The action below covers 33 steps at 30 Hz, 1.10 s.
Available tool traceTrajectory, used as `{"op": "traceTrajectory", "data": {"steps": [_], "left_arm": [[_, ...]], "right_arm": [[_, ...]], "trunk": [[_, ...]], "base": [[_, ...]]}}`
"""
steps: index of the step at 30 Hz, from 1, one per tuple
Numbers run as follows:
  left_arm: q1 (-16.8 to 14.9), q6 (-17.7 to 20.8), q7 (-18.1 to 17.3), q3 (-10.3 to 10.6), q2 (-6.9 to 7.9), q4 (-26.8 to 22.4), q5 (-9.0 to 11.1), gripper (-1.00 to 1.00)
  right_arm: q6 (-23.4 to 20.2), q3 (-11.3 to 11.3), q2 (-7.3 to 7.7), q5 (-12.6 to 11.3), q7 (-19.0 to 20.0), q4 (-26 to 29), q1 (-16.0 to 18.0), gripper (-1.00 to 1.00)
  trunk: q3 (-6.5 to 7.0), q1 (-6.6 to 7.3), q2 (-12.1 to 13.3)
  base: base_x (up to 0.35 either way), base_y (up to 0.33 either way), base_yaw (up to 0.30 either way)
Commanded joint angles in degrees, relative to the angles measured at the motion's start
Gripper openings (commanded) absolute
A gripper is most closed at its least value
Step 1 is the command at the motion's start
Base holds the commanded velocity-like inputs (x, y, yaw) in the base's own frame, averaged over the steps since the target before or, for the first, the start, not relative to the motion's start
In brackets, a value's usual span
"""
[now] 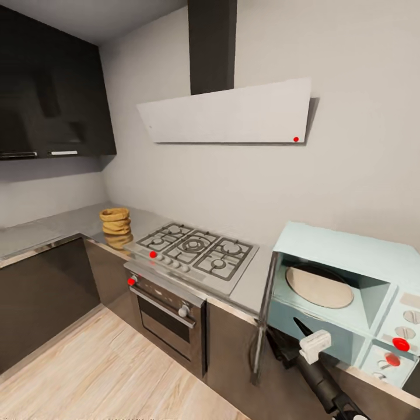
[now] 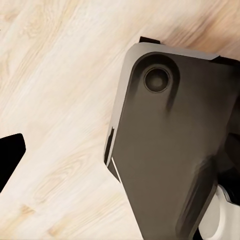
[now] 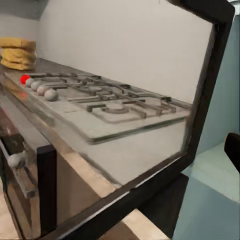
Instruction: In the kitchen, take the popcorn bag from the countertop, put it into the microwave, and heat it until the popcorn is cooked so the cooked popcorn ends up inside the bag.
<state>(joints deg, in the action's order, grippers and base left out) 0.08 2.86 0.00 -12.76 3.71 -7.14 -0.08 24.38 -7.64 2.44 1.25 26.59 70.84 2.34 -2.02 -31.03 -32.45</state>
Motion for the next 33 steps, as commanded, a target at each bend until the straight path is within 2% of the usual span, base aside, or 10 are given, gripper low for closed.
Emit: {"op": "traceTrajectory", "data": {"steps": [1,11,14,16,18,21,27,29,33], "left_arm": [[0.01,0.30,-0.01,-0.25,-0.02,-0.16,-0.01,1.00],[0.01,0.30,-0.03,-0.25,-0.02,-0.16,-0.01,1.00],[0.01,0.30,-0.04,-0.25,-0.02,-0.16,-0.01,1.00],[0.01,0.30,-0.01,-0.25,-0.02,-0.16,-0.01,1.00],[0.01,0.30,-0.01,-0.20,-0.02,-0.16,-0.01,1.00],[0.01,0.29,0.00,-0.20,0.11,-0.16,-0.01,1.00],[0.01,0.28,0.00,-0.30,0.23,-0.16,-0.01,1.00],[0.01,0.29,0.00,-0.32,0.34,-0.16,-0.01,1.00],[0.01,0.22,0.00,-0.40,1.03,-0.19,-0.01,1.00]], "right_arm": [[0.23,-0.09,-0.03,0.25,0.67,0.00,0.04,1.00],[0.06,-0.18,-0.04,0.28,0.46,0.00,0.04,1.00],[0.05,-0.41,-0.07,0.25,-7.49,0.00,0.04,1.00],[0.10,-0.31,-0.07,0.31,-14.76,0.00,0.06,1.00],[0.13,-0.27,-0.07,0.33,-17.68,0.00,0.05,1.00],[0.08,-0.27,-0.07,0.33,-18.33,0.00,0.04,1.00],[-0.10,-0.18,-0.07,0.42,-18.50,-0.87,0.04,1.00],[-0.14,-0.23,-0.07,0.43,-18.50,-4.05,0.07,1.00],[-0.07,-0.51,-0.02,0.47,-18.57,-20.51,0.10,1.00]], "trunk": [[-0.10,-0.02,-0.09],[-0.10,-0.02,-0.09],[-0.10,-0.02,-0.09],[-0.10,-0.02,-0.09],[-0.10,-0.02,-0.09],[-0.10,-0.02,-0.09],[-0.10,-0.02,-0.09],[-0.10,-0.02,-0.09],[-0.10,-0.02,-0.09]], "base": [[0.000,0.000,0.216],[0.000,0.000,0.212],[0.000,0.000,0.093],[0.000,0.000,0.019],[0.000,0.000,0.006],[-0.054,0.000,0.001],[-0.316,0.000,0.000],[-0.342,0.003,0.000],[-0.307,0.104,0.000]]}}
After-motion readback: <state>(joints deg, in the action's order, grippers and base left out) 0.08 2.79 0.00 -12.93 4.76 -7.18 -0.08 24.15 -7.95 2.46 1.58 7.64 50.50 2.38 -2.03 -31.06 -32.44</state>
